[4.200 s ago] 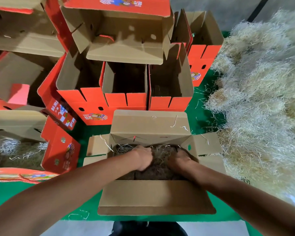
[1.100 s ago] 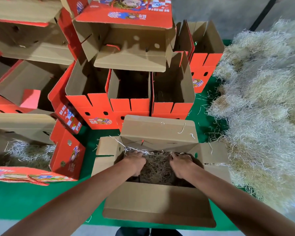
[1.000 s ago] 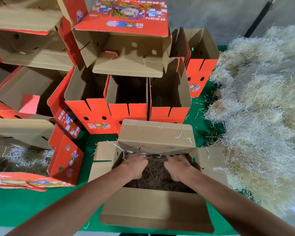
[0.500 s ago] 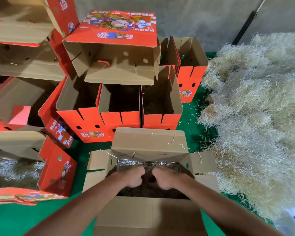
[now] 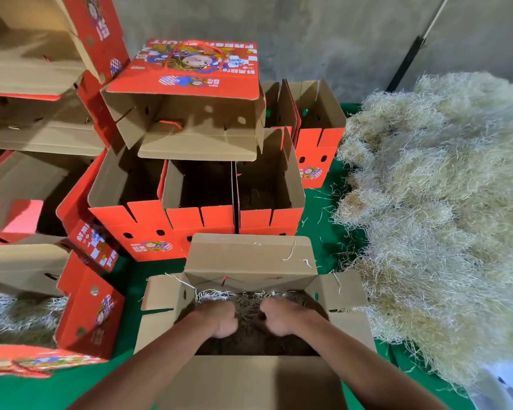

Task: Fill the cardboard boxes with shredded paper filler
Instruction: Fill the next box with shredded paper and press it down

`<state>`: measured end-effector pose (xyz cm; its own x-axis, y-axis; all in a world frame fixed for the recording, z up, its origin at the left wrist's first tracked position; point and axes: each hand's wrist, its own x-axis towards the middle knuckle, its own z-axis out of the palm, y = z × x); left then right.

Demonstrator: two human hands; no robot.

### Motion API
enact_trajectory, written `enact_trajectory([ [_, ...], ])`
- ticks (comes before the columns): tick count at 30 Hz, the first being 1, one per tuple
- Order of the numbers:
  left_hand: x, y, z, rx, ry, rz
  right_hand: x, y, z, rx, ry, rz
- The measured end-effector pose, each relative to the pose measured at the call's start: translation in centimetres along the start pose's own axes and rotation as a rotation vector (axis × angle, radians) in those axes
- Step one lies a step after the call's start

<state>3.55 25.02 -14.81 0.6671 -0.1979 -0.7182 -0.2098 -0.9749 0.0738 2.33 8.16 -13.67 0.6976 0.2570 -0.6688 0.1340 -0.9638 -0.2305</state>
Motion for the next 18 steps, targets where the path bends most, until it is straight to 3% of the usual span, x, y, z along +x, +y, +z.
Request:
enact_trajectory([
  [3, 0.4, -0.1, -0.1, 0.012, 0.206, 0.042, 0.2, -0.2, -0.5, -0.112, 0.199, -0.018],
  [6, 0.9, -0.8, 0.4, 0.021, 0.107, -0.003, 0.0, 0.1, 0.3, -0.33, 0.096, 0.075],
  [9, 1.0, -0.9, 0.5, 0.056, 0.043, -0.03, 0.2, 1.0, 0.6, -0.338, 0.003, 0.096],
  [15, 0.3, -0.5, -0.4, 0.187, 0.293, 0.03, 0.0, 0.3, -0.9, -0.375, 0.179, 0.017],
  [18, 0.1, -0.2, 0.1, 0.299, 0.244, 0.014, -0.2, 0.3, -0.7, -0.274, 0.154, 0.001],
])
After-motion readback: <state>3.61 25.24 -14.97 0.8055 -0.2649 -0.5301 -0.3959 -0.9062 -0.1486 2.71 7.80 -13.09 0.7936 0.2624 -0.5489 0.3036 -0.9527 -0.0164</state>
